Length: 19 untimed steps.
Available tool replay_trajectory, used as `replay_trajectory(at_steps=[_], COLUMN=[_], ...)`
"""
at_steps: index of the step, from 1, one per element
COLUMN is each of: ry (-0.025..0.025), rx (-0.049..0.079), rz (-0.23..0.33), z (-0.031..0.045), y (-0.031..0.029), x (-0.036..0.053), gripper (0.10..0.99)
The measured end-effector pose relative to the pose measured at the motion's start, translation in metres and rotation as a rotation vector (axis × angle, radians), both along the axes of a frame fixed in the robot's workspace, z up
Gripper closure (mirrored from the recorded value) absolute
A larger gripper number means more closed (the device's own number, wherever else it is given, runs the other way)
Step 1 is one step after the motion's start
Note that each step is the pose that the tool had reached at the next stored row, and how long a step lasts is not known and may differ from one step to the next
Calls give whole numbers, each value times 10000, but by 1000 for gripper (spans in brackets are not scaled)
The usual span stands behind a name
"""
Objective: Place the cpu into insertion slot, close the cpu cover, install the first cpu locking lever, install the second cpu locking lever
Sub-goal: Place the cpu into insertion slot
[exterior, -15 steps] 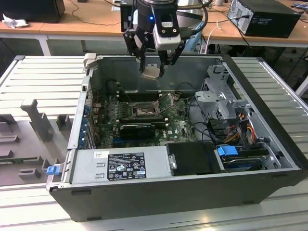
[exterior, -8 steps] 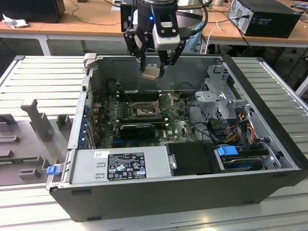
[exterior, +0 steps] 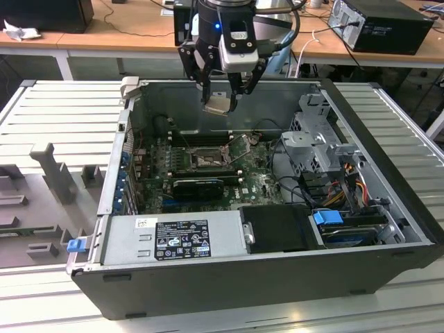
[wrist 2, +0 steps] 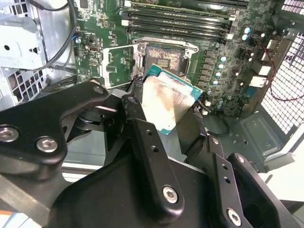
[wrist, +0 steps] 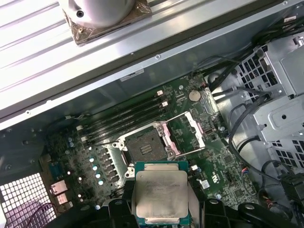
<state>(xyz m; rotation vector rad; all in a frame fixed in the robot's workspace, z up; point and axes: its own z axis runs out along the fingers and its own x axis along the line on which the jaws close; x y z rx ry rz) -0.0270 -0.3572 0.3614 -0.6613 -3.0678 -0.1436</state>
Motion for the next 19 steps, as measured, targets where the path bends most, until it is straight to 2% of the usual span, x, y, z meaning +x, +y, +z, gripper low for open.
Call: replay_trajectory(at_steps=[19], ry=[0], rx=[1], rz=[-498], z=[0], y=[0], x=[0], gripper=[557])
